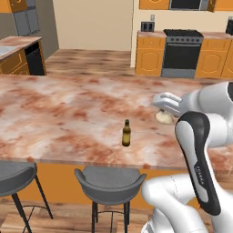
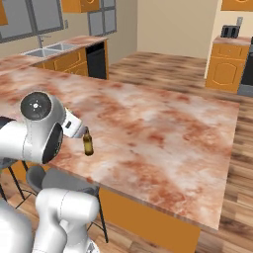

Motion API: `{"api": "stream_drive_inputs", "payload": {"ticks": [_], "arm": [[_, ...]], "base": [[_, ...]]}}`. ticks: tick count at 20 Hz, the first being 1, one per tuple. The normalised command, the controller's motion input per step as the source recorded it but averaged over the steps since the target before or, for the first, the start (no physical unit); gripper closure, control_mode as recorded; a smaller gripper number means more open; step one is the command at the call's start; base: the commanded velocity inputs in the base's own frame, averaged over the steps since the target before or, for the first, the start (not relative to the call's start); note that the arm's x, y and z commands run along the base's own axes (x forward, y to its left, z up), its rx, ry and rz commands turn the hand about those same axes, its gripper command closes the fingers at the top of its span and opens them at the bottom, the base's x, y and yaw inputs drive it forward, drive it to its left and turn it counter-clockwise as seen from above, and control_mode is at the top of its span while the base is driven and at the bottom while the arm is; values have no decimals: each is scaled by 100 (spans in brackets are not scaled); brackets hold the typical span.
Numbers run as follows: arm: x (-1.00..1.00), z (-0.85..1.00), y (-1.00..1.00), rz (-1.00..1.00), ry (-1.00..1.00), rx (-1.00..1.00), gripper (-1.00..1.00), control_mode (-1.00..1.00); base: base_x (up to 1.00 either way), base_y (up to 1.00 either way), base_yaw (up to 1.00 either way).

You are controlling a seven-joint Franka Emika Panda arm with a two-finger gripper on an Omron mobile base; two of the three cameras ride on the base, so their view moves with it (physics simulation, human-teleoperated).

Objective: Get the candle and the beer from the cabinet and move them to the dining counter.

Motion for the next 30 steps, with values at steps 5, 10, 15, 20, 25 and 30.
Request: {"api": "stream_drive_inputs", "payload": {"ticks": [5,10,15,20,25,30], "arm": [[2,-13,-30,27,2,1,100,-100],[0,-25,-23,27,-2,-2,100,-100],[0,-36,-12,25,-2,-6,100,-100],[2,-42,-2,21,-2,-7,100,-100],[8,-46,-3,19,-6,-9,100,-100],[22,-41,-9,15,-18,-6,100,-100]], "base": [[0,0,0],[0,0,0],[0,0,0],[0,0,0],[0,0,0],[0,0,0]]}}
